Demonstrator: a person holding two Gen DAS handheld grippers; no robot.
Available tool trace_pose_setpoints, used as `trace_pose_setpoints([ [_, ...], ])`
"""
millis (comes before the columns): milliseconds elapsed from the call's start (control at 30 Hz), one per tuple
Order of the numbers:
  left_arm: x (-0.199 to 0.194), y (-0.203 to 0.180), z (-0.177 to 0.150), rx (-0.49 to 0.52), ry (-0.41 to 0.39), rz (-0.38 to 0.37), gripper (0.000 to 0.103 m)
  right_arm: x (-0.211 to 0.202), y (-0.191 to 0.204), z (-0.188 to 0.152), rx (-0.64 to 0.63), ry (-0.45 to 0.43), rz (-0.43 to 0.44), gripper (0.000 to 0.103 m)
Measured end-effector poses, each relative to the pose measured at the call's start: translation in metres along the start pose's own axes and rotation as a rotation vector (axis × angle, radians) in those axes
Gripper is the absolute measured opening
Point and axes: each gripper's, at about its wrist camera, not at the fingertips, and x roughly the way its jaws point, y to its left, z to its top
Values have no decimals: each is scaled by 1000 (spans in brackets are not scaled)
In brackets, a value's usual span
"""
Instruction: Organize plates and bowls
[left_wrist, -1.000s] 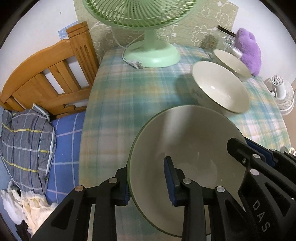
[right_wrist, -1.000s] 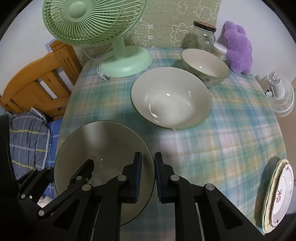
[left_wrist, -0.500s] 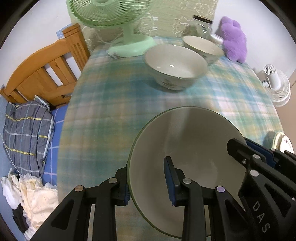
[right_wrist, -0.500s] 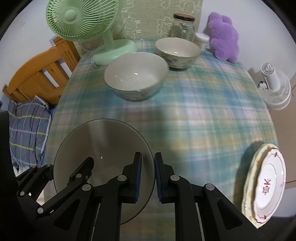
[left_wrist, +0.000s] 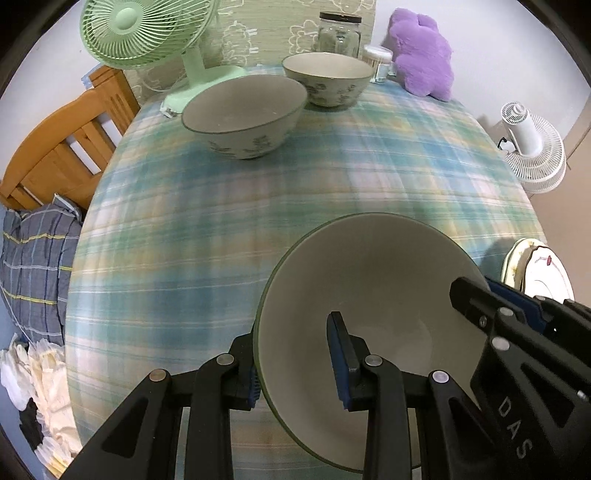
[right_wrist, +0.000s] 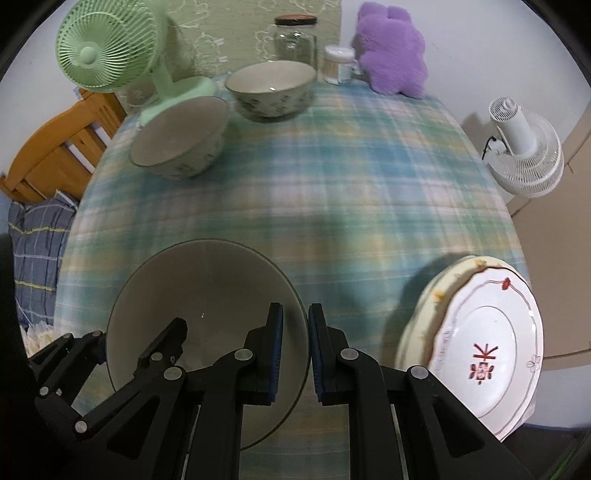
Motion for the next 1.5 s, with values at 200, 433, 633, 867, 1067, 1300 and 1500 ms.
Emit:
trace_pose_setpoints([
  [200,6,-17,-12,3,23,19,30,4,-16,-7,-27,6,0,17],
  [433,2,-21,-32,-26,50,36,30,3,-21,-24,-52,29,22,17],
  [633,0,-26,-42,-18,46,61,30,1,-23,-32,-70,35,41,17],
  [867,-9,-24,-43,-73,38,77,62,-3,-19,-34,-107,41,79,24],
  [1067,-19,-22,-44,-99,19,79,78,-8,-21,-34,-118,22,102,65],
  [1300,-36,-14,-35,-128,-24,76,85,-20,-17,-25,-147,-19,142,81],
  [1500,-43,5,-8,-155,-78,89,85,-29,-4,-1,-159,-63,147,83],
])
